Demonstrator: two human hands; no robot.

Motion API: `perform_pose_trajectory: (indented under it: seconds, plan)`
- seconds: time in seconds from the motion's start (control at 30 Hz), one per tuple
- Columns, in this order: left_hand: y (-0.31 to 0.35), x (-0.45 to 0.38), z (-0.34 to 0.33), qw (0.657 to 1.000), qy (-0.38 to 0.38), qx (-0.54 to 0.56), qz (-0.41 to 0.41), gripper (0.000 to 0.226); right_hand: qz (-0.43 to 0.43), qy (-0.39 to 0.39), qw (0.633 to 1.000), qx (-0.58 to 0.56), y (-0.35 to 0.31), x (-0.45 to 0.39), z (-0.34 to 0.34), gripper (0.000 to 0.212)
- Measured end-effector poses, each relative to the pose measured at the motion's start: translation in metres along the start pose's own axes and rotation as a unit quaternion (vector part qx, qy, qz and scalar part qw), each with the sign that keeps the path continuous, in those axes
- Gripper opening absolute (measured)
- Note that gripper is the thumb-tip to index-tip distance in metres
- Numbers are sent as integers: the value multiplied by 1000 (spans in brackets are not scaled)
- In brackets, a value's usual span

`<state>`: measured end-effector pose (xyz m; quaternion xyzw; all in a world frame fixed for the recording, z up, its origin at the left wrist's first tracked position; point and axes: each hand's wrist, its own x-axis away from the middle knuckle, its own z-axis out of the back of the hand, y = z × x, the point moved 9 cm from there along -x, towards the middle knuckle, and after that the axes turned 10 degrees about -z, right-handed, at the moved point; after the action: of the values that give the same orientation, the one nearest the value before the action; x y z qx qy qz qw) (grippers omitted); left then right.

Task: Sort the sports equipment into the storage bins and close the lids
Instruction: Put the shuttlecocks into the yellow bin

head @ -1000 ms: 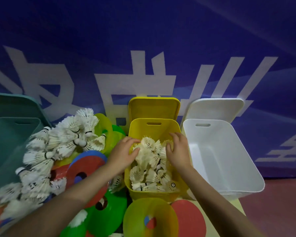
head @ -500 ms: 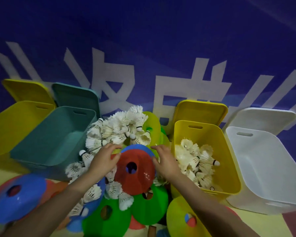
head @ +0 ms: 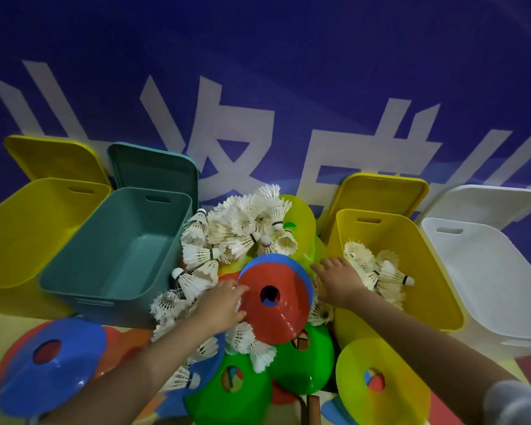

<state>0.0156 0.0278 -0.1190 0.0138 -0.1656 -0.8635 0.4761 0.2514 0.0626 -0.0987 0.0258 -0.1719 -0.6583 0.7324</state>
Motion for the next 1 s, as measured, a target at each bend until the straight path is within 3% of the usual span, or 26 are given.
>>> perform_pose_trajectory:
  seconds: [0.2,0.3,0.37,0.57,0.8,1.0]
  plan:
    - [-15,-4,-24,996,-73,-59,-10,70,-15,-4,998,57,0,-10,2,62]
    - [-20,-9,-26,997,-63,-46,-16,65,-43,15,999,-15,7,-15,12,62]
    - [-23,-10,-25,998,-56,-25,-24,64,-61,45,989,-125,16,-13,24,64]
    - [-28,-4,-14,994,-15,112,-4,64,-136,165,903,-372,42,2,41,59]
    - [-7,5,33,966,112,232,0,55,-169,176,822,-514,55,17,39,51]
    - [28,-11,52,942,152,300,6,48,-211,186,729,-624,97,47,25,33]
